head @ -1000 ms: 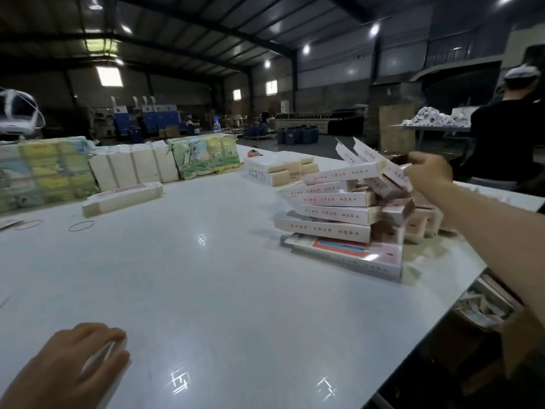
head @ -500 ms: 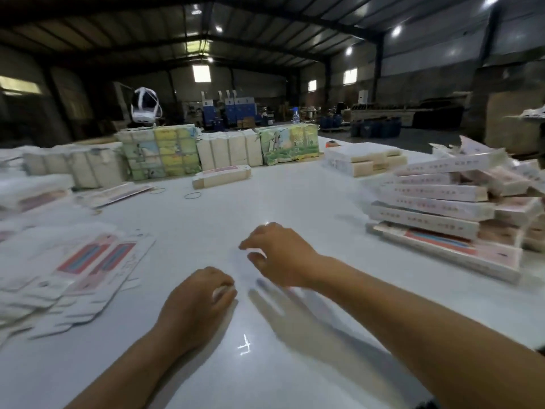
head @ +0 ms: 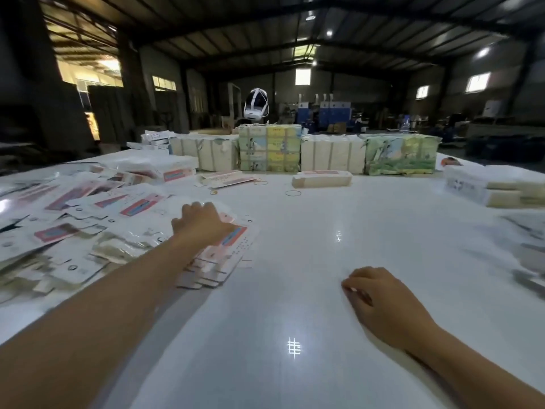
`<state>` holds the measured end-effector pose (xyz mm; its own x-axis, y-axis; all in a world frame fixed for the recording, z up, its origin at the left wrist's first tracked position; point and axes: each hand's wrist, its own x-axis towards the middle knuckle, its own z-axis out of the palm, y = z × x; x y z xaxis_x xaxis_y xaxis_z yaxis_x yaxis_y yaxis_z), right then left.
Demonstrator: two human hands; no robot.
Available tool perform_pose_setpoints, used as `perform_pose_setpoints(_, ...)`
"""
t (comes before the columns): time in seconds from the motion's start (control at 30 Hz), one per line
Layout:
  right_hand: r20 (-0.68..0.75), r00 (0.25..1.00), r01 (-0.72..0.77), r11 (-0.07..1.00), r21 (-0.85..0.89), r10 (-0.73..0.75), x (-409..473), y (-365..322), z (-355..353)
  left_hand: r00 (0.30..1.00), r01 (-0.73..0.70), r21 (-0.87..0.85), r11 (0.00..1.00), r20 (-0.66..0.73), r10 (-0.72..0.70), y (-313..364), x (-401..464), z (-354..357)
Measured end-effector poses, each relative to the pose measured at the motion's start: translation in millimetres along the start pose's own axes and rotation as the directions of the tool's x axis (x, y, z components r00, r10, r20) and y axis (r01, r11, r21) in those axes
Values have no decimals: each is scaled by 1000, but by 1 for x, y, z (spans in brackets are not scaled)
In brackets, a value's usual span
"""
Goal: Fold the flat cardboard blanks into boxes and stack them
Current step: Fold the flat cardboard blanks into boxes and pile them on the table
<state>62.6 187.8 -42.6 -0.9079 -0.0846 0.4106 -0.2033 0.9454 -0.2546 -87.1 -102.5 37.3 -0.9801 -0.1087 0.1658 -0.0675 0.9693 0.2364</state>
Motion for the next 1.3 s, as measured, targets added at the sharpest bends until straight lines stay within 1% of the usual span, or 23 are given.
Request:
perform_pose_setpoints(0.03,-5,1000,1,1000,4,-1,0,-1,0,996,87,79,993,18,-89,-16,10,0)
perform_pose_setpoints(0.07,-7,1000,4,1000,5,-4,0,-1,1,988,142,131,981,35,-148,-29,17,2)
perform_pose_setpoints(0.1,-7,1000,7,1000,7,-7,0,-1,1,984,163,171,972,41,-173,-40,24,5)
perform_pose_setpoints(0.17,-6,1000,7,1000,13,-7,2,-1,1,985,158,214,964,40,-170,-51,37,9)
perform_pose_setpoints(0.3,13,1000,-15,999,35,15,3,1,1,976,182,145,972,89,-196,-49,56,3)
perform_pose_setpoints(0.37,15,1000,-17,999,49,16,2,1,0,978,193,105,976,60,-200,-51,60,4)
perform_pose_setpoints(0.47,17,1000,-17,998,53,16,3,0,1,984,178,146,973,-14,-177,-51,62,12)
perform_pose_setpoints(0.53,21,1000,-24,999,47,23,3,-1,0,983,184,154,971,-25,-182,-45,60,16)
perform_pose_setpoints(0.6,32,999,-29,998,48,27,3,-1,0,975,222,168,960,-7,-224,-43,60,15)
perform_pose_setpoints(0.7,42,999,-20,998,60,17,2,-2,-1,958,263,194,945,62,-279,-47,65,9)
perform_pose_setpoints(0.8,36,999,-17,998,61,15,2,-3,-1,944,307,133,942,86,-319,-52,73,8)
perform_pose_setpoints(0.87,34,999,-22,998,59,20,3,-4,-1,943,329,55,943,42,-331,-53,75,8)
perform_pose_setpoints(0.93,34,999,-19,999,44,17,4,-3,0,954,294,-11,956,-49,-294,-51,72,4)
perform_pose_setpoints(1.0,35,999,-17,999,39,16,3,-3,0,968,191,-89,978,-146,-202,-47,67,-5)
perform_pose_setpoints(1.07,28,1000,-14,999,41,12,4,-2,1,975,66,-238,969,-190,-113,-37,57,-17)
perform_pose_setpoints(1.1,31,999,-15,999,46,13,4,-3,1,982,-6,-341,940,-178,-58,-28,49,-23)
perform_pose_setpoints(1.13,39,999,-15,999,42,13,5,-3,2,989,-73,-475,877,-146,4,-18,38,-29)
perform_pose_setpoints(1.17,49,999,-12,999,34,11,6,-2,3,993,-113,-619,777,-90,73,-6,25,-32)
perform_pose_setpoints(1.2,59,998,-23,999,45,20,7,-2,4,988,-113,-736,667,-15,152,7,8,-33)
perform_pose_setpoints(1.23,61,996,-69,993,99,63,8,-2,2,972,-94,-800,593,56,229,21,-9,-32)
perform_pose_setpoints(1.27,39,988,-153,960,235,148,9,-2,-2,949,-88,-815,572,106,296,33,-25,-27)
perform_pose_setpoints(1.3,27,957,-266,837,478,288,10,-1,-8,926,-94,-812,576,141,351,45,-38,-21)
